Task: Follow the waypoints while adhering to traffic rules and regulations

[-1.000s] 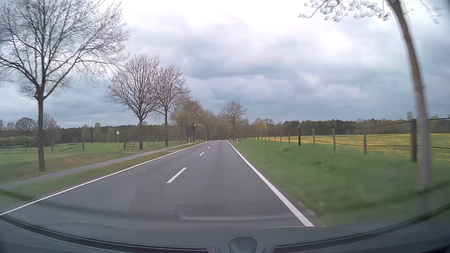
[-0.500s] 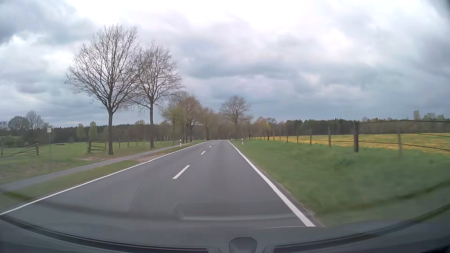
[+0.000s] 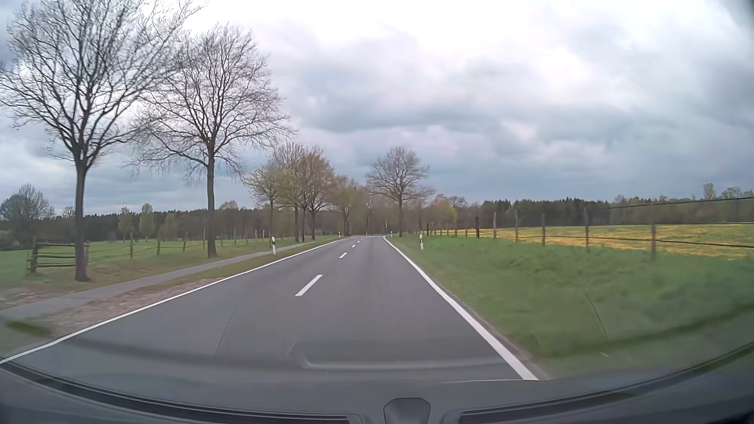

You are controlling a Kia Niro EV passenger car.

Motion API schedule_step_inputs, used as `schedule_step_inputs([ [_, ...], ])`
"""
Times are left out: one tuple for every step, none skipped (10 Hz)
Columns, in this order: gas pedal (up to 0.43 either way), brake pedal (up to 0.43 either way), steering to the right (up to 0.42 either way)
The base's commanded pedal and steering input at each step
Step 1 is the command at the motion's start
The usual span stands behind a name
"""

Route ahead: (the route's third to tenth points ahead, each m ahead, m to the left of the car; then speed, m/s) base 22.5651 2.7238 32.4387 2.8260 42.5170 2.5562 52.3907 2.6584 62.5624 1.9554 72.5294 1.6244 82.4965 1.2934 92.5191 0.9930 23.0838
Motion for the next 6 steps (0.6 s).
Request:
schedule_step_inputs([
  [0.118, 0.000, -0.004],
  [0.118, 0.000, -0.004],
  [0.118, 0.000, -0.004],
  [0.118, 0.000, -0.004],
  [0.118, 0.000, -0.004],
  [0.118, 0.000, -0.004],
])
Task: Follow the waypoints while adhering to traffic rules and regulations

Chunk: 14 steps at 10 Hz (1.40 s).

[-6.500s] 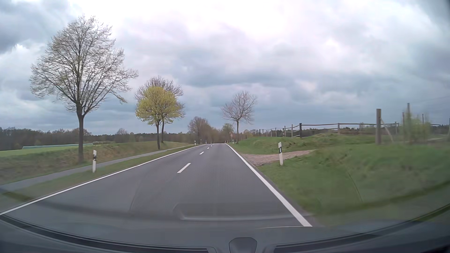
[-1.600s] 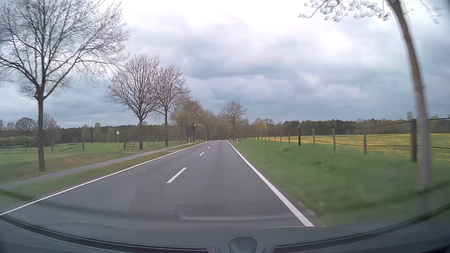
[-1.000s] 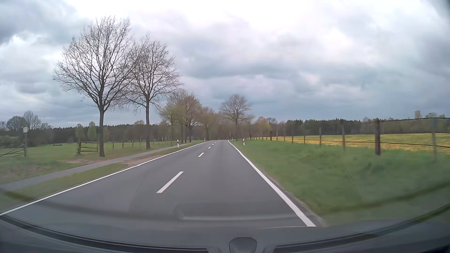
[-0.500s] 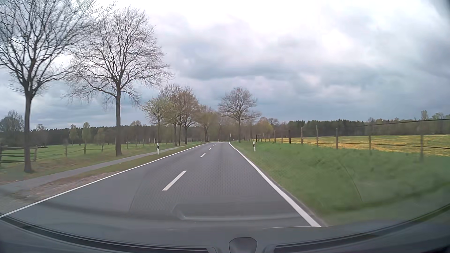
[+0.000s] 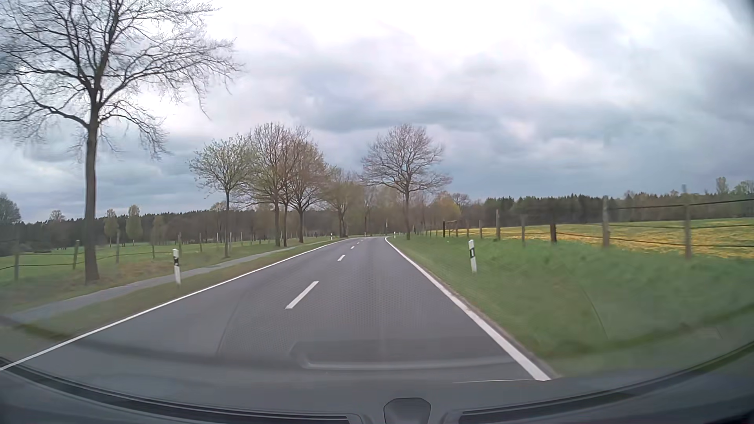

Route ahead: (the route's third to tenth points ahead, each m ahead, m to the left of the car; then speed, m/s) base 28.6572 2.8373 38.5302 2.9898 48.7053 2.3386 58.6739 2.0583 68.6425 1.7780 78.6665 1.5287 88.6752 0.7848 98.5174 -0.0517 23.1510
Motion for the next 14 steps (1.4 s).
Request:
schedule_step_inputs([
  [0.118, 0.000, -0.004],
  [0.118, 0.000, -0.004],
  [0.118, 0.000, -0.004],
  [0.118, 0.000, -0.004],
  [0.118, 0.000, -0.004],
  [0.110, 0.000, -0.006],
  [0.087, 0.000, -0.007],
  [0.087, 0.000, -0.006],
  [0.079, 0.000, -0.007],
  [0.079, 0.000, -0.006],
  [0.079, 0.000, -0.004],
  [0.079, 0.000, -0.003],
  [0.079, 0.000, -0.003],
  [0.079, 0.000, -0.001],
])
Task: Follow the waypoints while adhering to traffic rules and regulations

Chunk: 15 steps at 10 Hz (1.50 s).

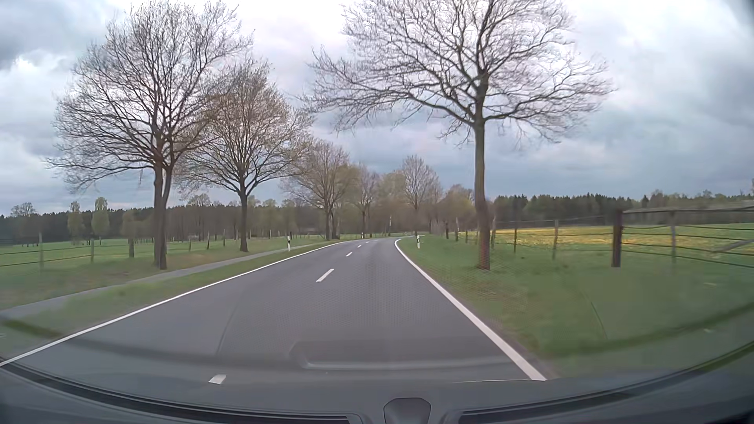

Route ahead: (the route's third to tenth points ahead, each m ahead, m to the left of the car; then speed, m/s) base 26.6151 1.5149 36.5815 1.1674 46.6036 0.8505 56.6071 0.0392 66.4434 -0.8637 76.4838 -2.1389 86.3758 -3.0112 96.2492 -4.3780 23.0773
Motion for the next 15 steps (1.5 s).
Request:
schedule_step_inputs([
  [0.079, 0.000, -0.001],
  [0.079, 0.000, 0.000],
  [0.079, 0.000, 0.000],
  [0.079, 0.000, 0.000],
  [0.079, 0.000, 0.001],
  [0.079, 0.000, 0.001],
  [0.079, 0.000, 0.002],
  [0.079, 0.000, 0.002],
  [0.079, 0.000, 0.003],
  [0.079, 0.000, 0.003],
  [0.079, 0.000, 0.003],
  [0.079, 0.000, 0.003],
  [0.079, 0.000, 0.004],
  [0.079, 0.000, 0.006],
  [0.079, 0.000, 0.009],
])
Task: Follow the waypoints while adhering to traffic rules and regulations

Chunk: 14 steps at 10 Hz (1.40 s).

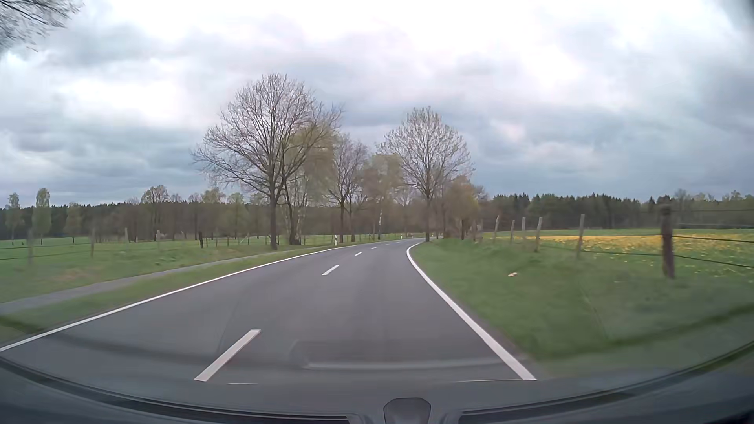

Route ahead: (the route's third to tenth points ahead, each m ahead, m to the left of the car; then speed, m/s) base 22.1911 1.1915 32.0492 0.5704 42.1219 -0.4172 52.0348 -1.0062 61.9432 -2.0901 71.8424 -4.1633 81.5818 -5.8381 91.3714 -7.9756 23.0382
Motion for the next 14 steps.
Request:
schedule_step_inputs([
  [0.067, 0.000, 0.010],
  [0.059, 0.000, 0.011],
  [0.039, 0.000, 0.012],
  [0.039, 0.000, 0.012],
  [0.028, 0.000, 0.012],
  [0.028, 0.000, 0.012],
  [0.028, 0.000, 0.013],
  [0.028, 0.000, 0.015],
  [0.028, 0.000, 0.016],
  [0.028, 0.000, 0.016],
  [0.028, 0.000, 0.016],
  [0.028, 0.000, 0.018],
  [0.028, 0.000, 0.019],
  [0.028, 0.000, 0.019],
])
